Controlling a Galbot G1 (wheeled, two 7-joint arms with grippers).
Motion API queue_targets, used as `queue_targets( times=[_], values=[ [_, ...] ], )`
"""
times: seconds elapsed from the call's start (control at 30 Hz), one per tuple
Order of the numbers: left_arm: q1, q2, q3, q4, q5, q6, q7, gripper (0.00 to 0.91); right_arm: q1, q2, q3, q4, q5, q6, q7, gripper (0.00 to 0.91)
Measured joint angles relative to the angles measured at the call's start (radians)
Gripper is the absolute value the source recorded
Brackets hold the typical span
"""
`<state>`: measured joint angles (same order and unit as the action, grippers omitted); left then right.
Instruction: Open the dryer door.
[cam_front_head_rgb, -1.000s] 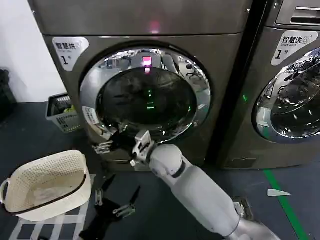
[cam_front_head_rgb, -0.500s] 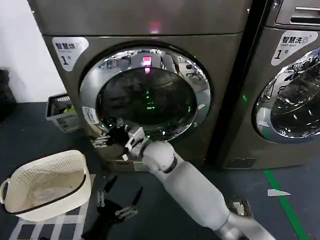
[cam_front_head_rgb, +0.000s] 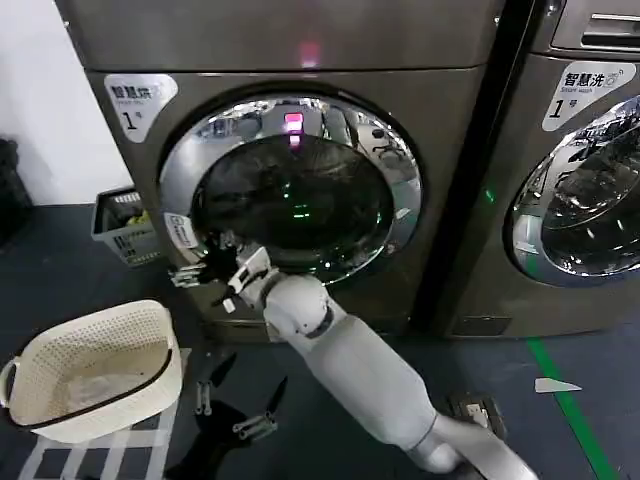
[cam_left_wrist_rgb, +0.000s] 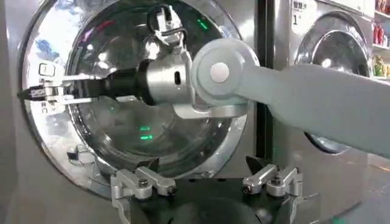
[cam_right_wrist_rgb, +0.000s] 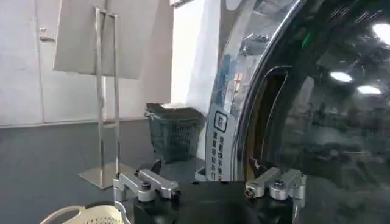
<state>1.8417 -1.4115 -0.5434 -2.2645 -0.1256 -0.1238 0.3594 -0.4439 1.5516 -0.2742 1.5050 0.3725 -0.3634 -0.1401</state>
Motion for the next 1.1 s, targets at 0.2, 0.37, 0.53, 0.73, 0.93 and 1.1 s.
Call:
queue_targets(
  times=[0.2,0.37,0.53,0.73,0.93,1.1],
  values=[
    [-0.002,0.001,0.000,0.007,0.017,-0.007,0.000,0.907,0.021,0.008,-0.008,-0.025,0.000,-0.001,0.002,0.907],
    [-0.003,0.000,-0.001,0.004,0.018,-0.007,0.000,0.907,0.042,0.016,-0.023,-0.054,0.008,0.002,0.022,0.907],
    [0.000,-0.002,-0.002,0.004,0.019,-0.009,-0.001,0.907,0.055,0.023,-0.044,-0.079,0.011,0.010,0.025,0.907],
    [0.007,-0.004,-0.001,0.006,0.032,-0.020,-0.002,0.907,0.087,0.034,-0.065,-0.114,0.039,0.015,0.031,0.907],
    [0.011,-0.012,-0.001,0.000,0.037,-0.022,-0.002,0.907,0.107,0.053,-0.073,-0.148,0.038,0.017,0.053,0.907],
    [0.011,-0.018,0.006,0.000,0.043,-0.022,-0.002,0.907,0.116,0.058,-0.071,-0.170,0.038,0.027,0.058,0.907]
  ],
)
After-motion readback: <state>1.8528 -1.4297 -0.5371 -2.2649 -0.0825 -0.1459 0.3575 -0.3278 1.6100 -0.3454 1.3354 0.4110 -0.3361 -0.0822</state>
